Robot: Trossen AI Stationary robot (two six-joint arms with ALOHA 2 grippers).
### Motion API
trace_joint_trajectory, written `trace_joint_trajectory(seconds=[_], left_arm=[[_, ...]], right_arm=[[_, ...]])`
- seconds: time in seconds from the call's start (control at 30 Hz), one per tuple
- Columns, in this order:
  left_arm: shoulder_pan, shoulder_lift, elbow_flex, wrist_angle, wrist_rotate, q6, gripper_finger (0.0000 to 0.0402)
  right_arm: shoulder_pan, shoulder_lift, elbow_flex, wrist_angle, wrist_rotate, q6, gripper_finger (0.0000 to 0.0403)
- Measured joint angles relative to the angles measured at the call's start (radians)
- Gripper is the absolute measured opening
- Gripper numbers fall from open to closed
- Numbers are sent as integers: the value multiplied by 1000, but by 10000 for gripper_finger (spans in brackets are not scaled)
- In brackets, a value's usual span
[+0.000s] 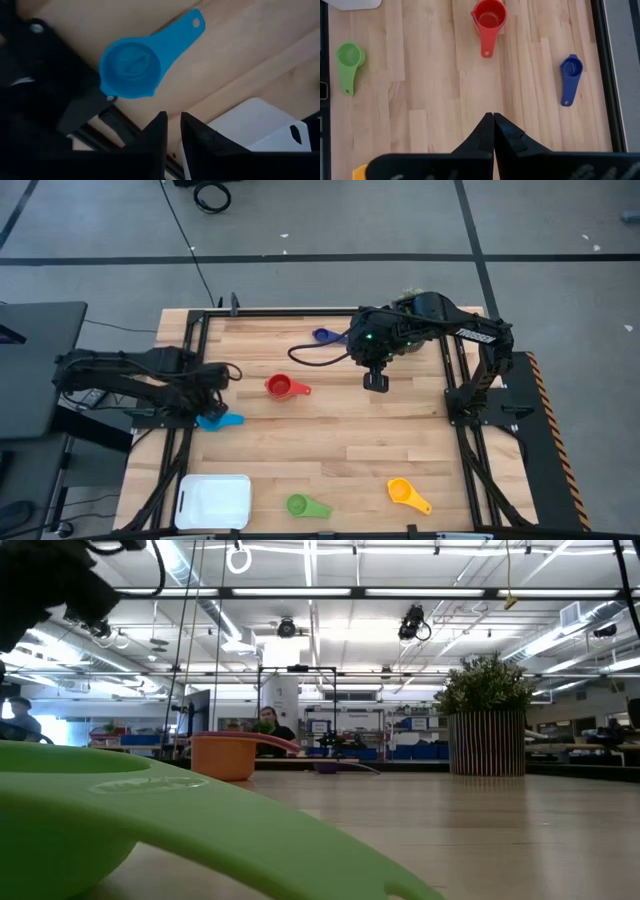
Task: Nest measuring cups in basket
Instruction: Stack the light blue measuring cup into the red measuring cup
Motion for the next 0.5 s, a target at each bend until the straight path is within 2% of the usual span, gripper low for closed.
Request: trace_joint_trajectory(seconds=[0.2, 0.5], left_arm=[[0, 0, -82, 88, 68, 1, 61], [0, 0, -137, 171, 55, 72, 67]], right_arm=[[-2, 0, 0, 0, 0, 0, 4], [-2, 0, 0, 0, -11, 1, 5]])
